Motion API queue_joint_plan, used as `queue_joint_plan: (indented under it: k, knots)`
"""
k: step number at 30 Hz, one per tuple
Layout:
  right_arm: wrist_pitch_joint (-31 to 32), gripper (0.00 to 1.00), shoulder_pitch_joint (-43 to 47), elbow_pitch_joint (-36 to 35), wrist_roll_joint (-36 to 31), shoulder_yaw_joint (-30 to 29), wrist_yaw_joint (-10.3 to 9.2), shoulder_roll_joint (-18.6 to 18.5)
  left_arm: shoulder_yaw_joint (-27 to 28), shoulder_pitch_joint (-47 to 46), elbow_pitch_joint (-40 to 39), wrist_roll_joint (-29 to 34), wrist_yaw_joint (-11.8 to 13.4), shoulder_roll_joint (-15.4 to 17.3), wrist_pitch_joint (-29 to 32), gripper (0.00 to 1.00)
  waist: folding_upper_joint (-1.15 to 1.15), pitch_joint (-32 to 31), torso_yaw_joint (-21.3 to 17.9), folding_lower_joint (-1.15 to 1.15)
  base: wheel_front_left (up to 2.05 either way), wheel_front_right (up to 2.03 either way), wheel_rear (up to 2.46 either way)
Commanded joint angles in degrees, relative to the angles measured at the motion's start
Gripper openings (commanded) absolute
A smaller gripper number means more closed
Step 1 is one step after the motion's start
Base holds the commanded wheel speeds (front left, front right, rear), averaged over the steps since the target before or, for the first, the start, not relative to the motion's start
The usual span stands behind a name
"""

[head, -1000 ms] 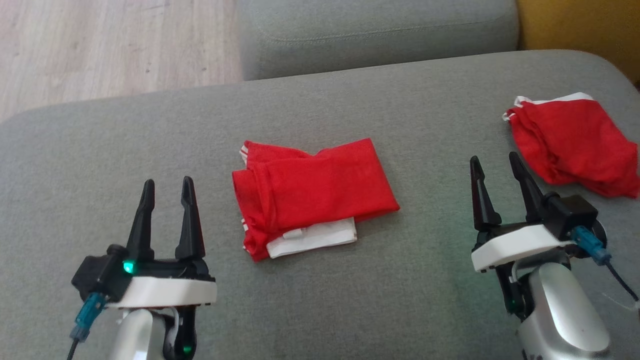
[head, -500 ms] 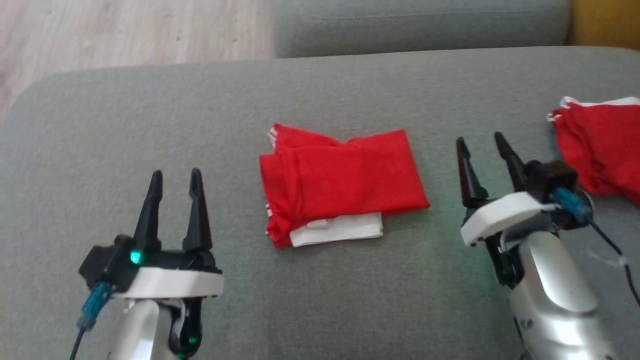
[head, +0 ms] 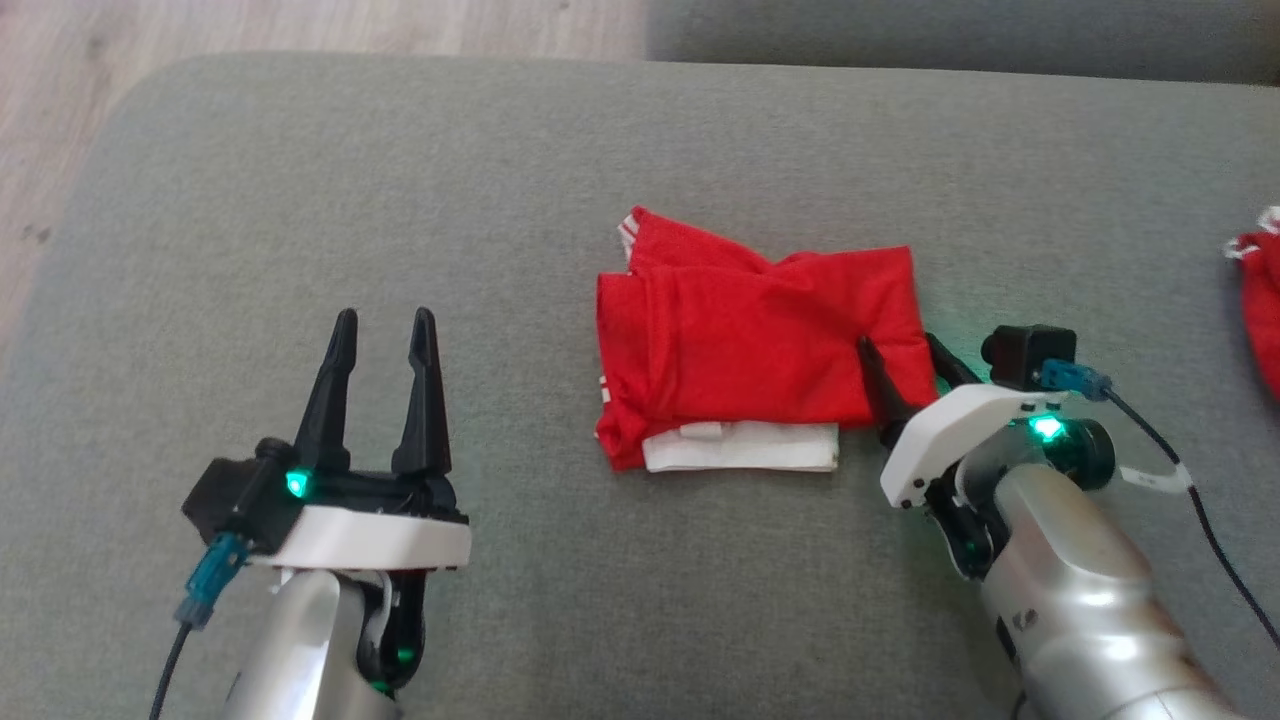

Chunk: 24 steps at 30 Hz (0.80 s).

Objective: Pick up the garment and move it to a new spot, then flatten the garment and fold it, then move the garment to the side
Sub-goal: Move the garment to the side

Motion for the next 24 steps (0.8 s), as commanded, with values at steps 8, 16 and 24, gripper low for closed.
queue_joint_plan:
  k: [8,16,24]
  knots:
    - [-3.3,0.0,-5.5,5.1,0.4,7.4,-0.04,0.6,1.3,-2.4,-1.4,-0.4,0.1,0.3,-0.3,1.0,0.0,0.3,1.1,-0.01,0.0,0.0,0.0]
    - [-8.4,0.0,-9.1,7.6,-7.6,7.1,-0.04,0.6,1.7,-1.8,-1.6,-0.1,0.1,0.3,-0.3,1.0,0.0,-1.1,-2.4,-0.01,0.0,0.0,0.0]
    - [-9.4,0.0,-9.8,4.8,-18.4,2.4,-0.04,-0.7,2.0,-0.5,-2.3,-0.2,0.2,0.3,-0.3,1.0,0.0,-3.4,-8.1,-0.01,0.0,0.0,0.0]
